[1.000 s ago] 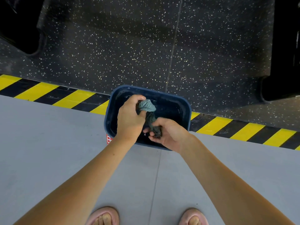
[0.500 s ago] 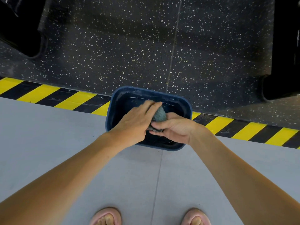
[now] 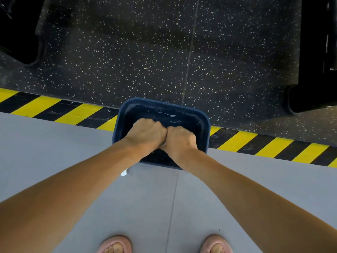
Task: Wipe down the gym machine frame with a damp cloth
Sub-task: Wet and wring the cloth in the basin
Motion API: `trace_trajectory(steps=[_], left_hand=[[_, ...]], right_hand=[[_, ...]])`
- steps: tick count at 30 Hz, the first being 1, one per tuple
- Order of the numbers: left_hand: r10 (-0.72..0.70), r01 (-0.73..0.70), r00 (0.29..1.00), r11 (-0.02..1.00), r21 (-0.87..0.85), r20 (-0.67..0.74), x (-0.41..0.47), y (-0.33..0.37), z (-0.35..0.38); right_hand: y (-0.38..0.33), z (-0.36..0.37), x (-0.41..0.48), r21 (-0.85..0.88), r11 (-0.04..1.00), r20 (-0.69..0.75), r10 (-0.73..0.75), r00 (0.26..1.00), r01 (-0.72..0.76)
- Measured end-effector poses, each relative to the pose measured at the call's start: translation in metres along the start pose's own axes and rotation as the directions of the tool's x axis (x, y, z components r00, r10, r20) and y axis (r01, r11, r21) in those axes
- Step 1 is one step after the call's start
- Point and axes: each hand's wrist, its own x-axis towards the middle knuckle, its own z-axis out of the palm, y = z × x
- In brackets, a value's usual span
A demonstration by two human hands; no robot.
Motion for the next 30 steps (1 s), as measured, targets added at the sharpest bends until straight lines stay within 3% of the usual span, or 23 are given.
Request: trace_trajectory(steps=[2,5,7,10,12,14,16,17,18,20,22,24,26,28,30], left_hand=[[-0.005,0.009,0.998,0.997,-0.075,0.056,0.002,0.0,0.001],[0.026,0.078,0.968,0.914,-0.397,0.251,0.012,-0.002,0.0],[0.107,0.175,0.894,0.811,-0.558,0.436,0.02,-0.006,0.0],[0.227,0.403,0.712,0.643,-0.652,0.664,0.024,-0.018,-0.002],[0.235,0.402,0.718,0.629,-0.666,0.655,0.025,-0.02,-0.003],[0.105,0.239,0.876,0.753,-0.613,0.47,0.022,-0.015,-0.004],[-0.013,0.083,0.988,0.883,-0.462,0.153,0.012,-0.008,-0.002],[-0.031,0.032,0.999,0.927,-0.373,0.01,0.009,-0.004,0.005],[-0.016,-0.023,0.991,0.959,-0.282,-0.135,0.006,-0.002,0.013],[0.058,-0.113,0.93,0.985,-0.132,-0.362,0.001,-0.005,0.025],[0.103,-0.165,0.872,0.982,-0.09,-0.478,0.0,-0.007,0.031],[0.146,-0.226,0.842,0.97,-0.093,-0.519,-0.001,-0.008,0.029],[0.182,-0.246,0.87,0.966,-0.084,-0.458,-0.004,-0.007,0.018],[0.134,-0.16,0.955,0.984,-0.078,-0.264,-0.006,-0.003,0.008],[0.064,-0.073,0.993,0.993,-0.088,-0.102,-0.005,0.0,0.005]], right_hand=[[0.003,0.005,-0.001,-0.135,0.989,-0.034,-0.063,0.997,0.058],[0.01,0.009,-0.002,-0.307,0.942,-0.042,-0.156,0.987,0.136],[0.013,0.01,-0.001,-0.349,0.916,-0.03,-0.22,0.975,0.196],[0.015,0.005,0.001,-0.357,0.894,-0.018,-0.296,0.955,0.271],[0.015,0.003,0.002,-0.363,0.889,-0.034,-0.311,0.95,0.278],[0.014,-0.001,0.006,-0.296,0.937,-0.015,-0.2,0.98,0.187],[0.017,-0.01,0.016,0.06,0.998,0.164,-0.006,0.986,-0.004],[0.021,-0.014,0.021,0.293,0.946,0.312,0.047,0.949,-0.142],[0.024,-0.019,0.025,0.458,0.845,0.453,0.046,0.89,-0.277],[0.031,-0.026,0.024,0.599,0.666,0.659,-0.094,0.747,-0.445],[0.036,-0.03,0.022,0.643,0.582,0.73,-0.27,0.627,-0.498],[0.034,-0.03,0.017,0.662,0.562,0.739,-0.376,0.56,-0.496],[0.029,-0.026,0.013,0.66,0.595,0.721,-0.332,0.608,-0.458],[0.02,-0.019,0.012,0.584,0.756,0.591,-0.146,0.794,-0.295],[0.014,-0.014,0.011,0.365,0.93,0.314,-0.073,0.947,-0.05]])
